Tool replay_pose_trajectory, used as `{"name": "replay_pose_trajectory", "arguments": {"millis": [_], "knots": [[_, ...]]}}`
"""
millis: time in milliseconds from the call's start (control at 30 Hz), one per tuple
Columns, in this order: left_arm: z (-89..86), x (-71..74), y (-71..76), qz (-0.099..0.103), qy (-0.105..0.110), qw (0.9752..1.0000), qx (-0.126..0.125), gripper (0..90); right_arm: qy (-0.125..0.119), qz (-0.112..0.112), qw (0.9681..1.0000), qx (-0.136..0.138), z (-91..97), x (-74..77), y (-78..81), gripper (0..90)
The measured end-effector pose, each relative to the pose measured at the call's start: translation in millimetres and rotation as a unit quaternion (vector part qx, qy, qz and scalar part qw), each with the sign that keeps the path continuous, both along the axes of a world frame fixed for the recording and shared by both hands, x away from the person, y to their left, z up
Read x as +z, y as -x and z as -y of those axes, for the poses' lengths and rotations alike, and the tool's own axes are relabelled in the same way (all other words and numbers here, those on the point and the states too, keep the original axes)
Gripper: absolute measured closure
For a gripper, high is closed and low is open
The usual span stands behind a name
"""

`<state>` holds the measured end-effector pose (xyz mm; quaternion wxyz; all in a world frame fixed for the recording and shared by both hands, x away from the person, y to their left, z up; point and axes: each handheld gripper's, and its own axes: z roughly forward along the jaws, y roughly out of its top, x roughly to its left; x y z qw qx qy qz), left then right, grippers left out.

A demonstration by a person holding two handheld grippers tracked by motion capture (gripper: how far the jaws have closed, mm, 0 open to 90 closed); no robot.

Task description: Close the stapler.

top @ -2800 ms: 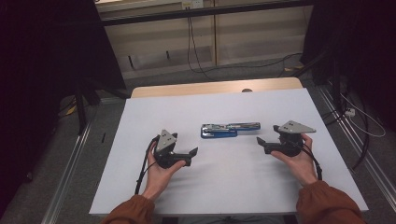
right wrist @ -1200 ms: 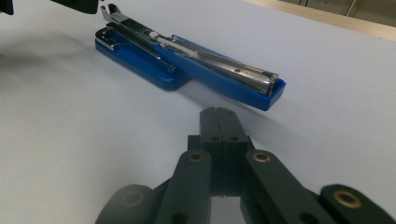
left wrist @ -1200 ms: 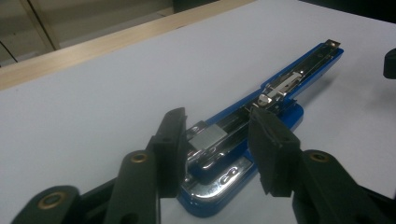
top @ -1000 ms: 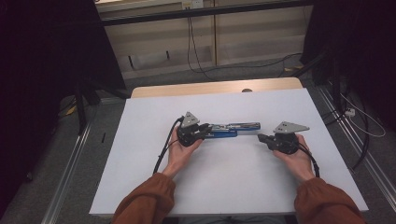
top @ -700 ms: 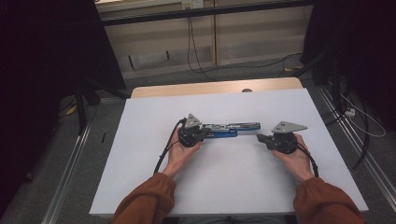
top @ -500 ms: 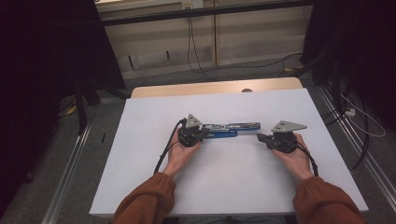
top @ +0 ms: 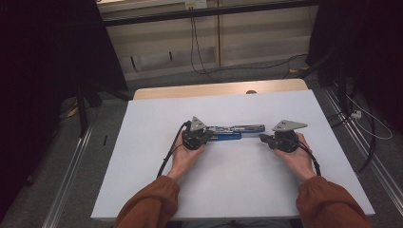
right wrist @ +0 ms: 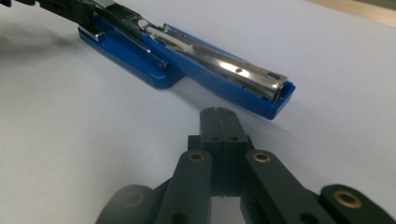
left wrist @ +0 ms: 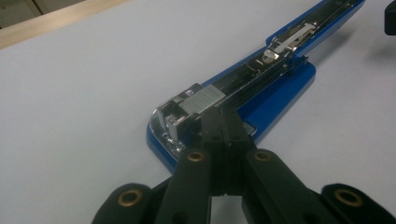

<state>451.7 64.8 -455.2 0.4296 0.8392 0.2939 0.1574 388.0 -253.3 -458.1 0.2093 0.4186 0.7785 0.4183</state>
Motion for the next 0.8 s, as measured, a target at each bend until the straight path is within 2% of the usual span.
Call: {"name": "replay_pose_trajectory", "arguments": {"millis": [33,67,100,267,367,433,467,700,800], "knots": [[0.8,-0.2,0.5,-0.005,0.004,1.0000,-0.002,90.0,0.003,-0.005,1.0000,-0.001,-0.7,-1.4,-0.5,90.0],[1.0,-0.1,0.9,0.001,-0.001,1.0000,-0.003,90.0,0.010,-0.010,0.9999,0.001,-1.3,-2.5,-0.6,90.0],[1.4,-0.1,1.3,-0.001,0.000,1.0000,-0.003,90.0,0.011,-0.012,0.9999,0.002,-1.6,-3.3,-1.0,90.0],[0.7,0.3,0.6,0.000,-0.003,1.0000,-0.003,90.0,0.019,-0.015,0.9997,-0.001,-0.7,-0.6,-4.7,90.0],[0.5,-0.2,0.4,-0.002,0.002,1.0000,-0.003,90.0,0.035,-0.032,0.9989,-0.005,-2.1,0.2,-10.2,90.0],[0.1,-0.2,-0.1,-0.001,0.002,1.0000,-0.004,90.0,0.041,-0.054,0.9977,-0.003,-3.6,-1.1,-13.1,90.0],[0.1,0.0,0.0,-0.003,0.001,1.0000,-0.003,90.0,0.053,-0.053,0.9972,-0.008,-4.3,-2.0,-13.7,90.0],[0.1,-0.3,-0.1,-0.001,0.002,1.0000,-0.004,90.0,0.053,-0.059,0.9968,-0.013,-3.3,-1.9,-16.5,90.0],[-0.3,-0.1,0.0,0.000,0.000,1.0000,-0.001,90.0,0.050,-0.069,0.9963,-0.014,-3.6,-0.8,-20.0,90.0]]}}
